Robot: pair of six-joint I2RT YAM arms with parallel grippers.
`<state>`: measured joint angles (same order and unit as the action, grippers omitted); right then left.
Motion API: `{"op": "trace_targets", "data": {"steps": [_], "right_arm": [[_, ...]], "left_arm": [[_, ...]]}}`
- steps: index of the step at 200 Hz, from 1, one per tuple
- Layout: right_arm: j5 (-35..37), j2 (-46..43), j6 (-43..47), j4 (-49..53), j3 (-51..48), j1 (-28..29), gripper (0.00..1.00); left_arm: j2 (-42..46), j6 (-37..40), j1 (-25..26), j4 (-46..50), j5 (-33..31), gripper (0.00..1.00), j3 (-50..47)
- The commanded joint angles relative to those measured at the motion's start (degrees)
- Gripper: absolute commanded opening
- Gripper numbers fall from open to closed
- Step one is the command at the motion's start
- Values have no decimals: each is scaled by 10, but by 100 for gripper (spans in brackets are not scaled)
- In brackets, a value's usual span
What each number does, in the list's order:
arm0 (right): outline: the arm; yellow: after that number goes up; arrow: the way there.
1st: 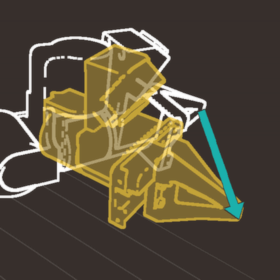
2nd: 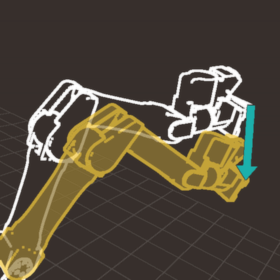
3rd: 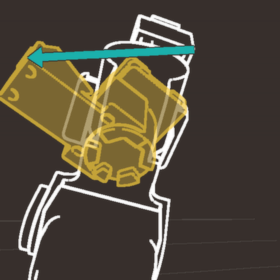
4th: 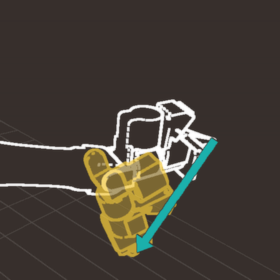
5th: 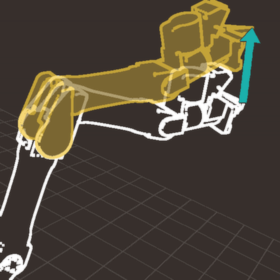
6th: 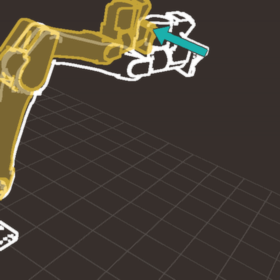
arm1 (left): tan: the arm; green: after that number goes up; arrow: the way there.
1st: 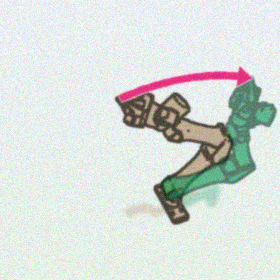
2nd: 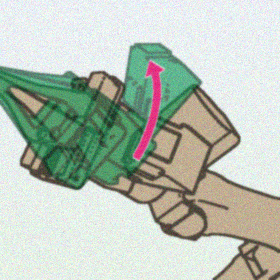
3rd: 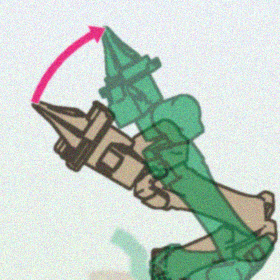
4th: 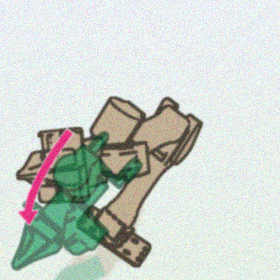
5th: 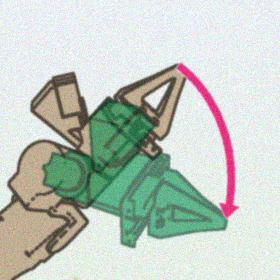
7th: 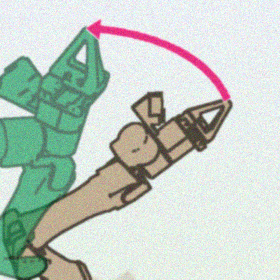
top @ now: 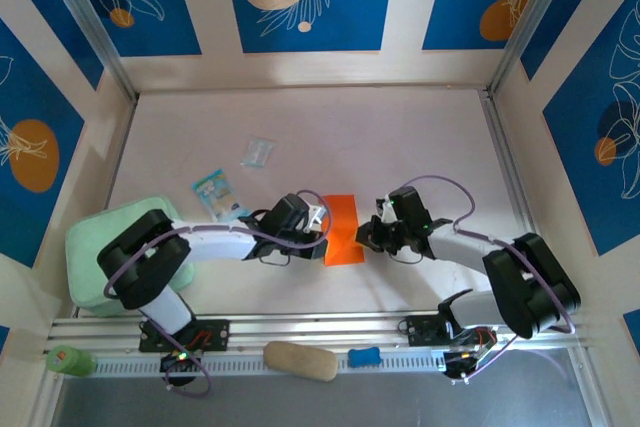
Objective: Fold a paper plane with a square sheet of paper (pick it up from the middle)
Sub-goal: Fold the triangle a second time at the center of the table.
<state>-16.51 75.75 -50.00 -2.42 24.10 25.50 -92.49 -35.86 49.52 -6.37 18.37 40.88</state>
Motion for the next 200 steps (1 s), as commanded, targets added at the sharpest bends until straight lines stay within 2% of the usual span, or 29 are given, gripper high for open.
{"op": "trace_targets", "data": {"steps": [1, 52, 200], "right_arm": [[4, -16, -6, 21, -11, -3, 8], [0, -4, -4, 17, -4, -4, 8], [-12, 13, -10, 10, 7, 8, 8]], "left_arm": [[-15, 10, -7, 12, 10, 6, 15], [-26, -1, -9, 3, 16, 8, 9], [-25, 2, -13, 4, 10, 6, 4]]}}
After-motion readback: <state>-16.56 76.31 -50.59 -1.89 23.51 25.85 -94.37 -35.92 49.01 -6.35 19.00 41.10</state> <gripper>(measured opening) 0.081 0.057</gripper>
